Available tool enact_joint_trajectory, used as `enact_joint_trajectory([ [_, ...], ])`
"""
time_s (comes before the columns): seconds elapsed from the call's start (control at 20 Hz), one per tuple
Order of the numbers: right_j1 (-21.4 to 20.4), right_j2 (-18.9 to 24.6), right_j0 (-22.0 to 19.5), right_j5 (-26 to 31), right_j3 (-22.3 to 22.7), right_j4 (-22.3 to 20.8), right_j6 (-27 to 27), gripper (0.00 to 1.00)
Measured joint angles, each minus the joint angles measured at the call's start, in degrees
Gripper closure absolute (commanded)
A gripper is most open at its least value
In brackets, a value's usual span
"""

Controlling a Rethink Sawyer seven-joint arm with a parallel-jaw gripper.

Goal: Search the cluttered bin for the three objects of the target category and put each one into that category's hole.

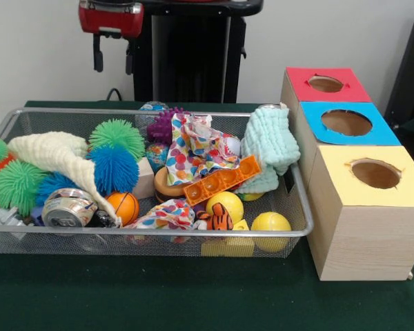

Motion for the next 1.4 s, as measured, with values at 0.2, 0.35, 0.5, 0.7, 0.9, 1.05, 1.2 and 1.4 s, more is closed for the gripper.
enact_joint_trajectory([
  [0.2, -1.45, 5.51, -6.81, -0.01, 2.00, -3.29, 0.00, 0.00],
  [0.35, -1.93, 8.02, -10.84, 0.00, 2.91, -5.60, 0.00, 0.00],
  [0.5, -2.39, 9.40, -12.85, 0.00, 3.34, -6.83, 0.00, 0.00],
  [0.7, -4.15, 11.91, -14.41, 0.00, 4.49, -7.34, 0.00, 0.00],
  [0.9, -5.16, 12.88, -14.21, 0.00, 4.95, -7.64, 0.00, 0.00],
  [1.05, -5.12, 12.95, -13.76, 0.00, 5.09, -8.12, 0.00, 0.00],
  [1.2, -5.09, 12.96, -13.06, 0.00, 5.31, -8.58, 0.00, 0.00],
  [1.4, -4.81, 12.95, -11.59, 0.00, 5.40, -9.05, 0.00, 0.00],
])
